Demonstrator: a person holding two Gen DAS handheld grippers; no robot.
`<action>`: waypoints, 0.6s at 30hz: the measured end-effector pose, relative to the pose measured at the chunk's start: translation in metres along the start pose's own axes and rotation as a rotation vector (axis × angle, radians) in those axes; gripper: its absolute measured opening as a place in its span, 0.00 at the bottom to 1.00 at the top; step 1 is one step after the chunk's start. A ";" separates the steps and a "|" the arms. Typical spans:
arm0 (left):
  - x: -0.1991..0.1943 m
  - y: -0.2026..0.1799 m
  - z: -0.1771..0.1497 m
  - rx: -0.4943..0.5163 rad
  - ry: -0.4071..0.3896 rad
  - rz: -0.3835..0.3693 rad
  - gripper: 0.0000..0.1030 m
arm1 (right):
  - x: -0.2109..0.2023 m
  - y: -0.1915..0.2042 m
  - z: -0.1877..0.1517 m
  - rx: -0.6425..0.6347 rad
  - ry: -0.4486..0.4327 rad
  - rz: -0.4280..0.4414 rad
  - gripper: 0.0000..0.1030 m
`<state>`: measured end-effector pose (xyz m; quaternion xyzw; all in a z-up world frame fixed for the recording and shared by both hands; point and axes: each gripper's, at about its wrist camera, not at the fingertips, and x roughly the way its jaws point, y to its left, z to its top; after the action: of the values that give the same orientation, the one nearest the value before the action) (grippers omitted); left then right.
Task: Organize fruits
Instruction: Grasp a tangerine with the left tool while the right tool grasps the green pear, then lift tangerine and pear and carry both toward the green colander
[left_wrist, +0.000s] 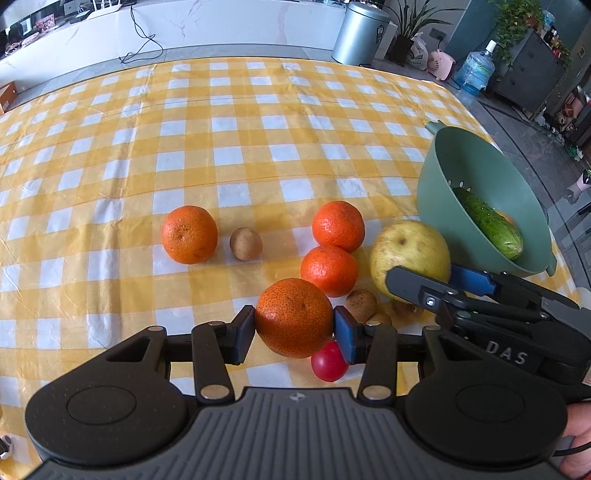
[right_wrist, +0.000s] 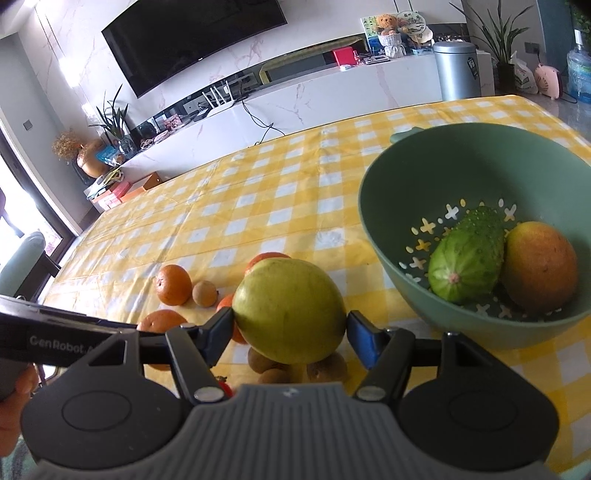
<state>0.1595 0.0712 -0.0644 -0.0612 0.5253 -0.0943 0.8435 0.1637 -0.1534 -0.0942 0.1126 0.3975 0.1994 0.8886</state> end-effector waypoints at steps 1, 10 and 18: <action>0.000 0.000 0.000 -0.001 0.000 0.000 0.50 | 0.002 0.001 0.001 -0.004 0.003 -0.001 0.62; 0.006 0.003 0.003 -0.011 0.009 0.008 0.50 | 0.020 -0.011 0.005 0.063 0.049 0.030 0.62; 0.010 0.006 0.005 -0.009 0.012 0.005 0.50 | 0.039 -0.015 0.003 0.078 0.084 0.006 0.65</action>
<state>0.1687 0.0753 -0.0718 -0.0628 0.5310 -0.0902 0.8402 0.1934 -0.1495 -0.1234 0.1399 0.4417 0.1908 0.8654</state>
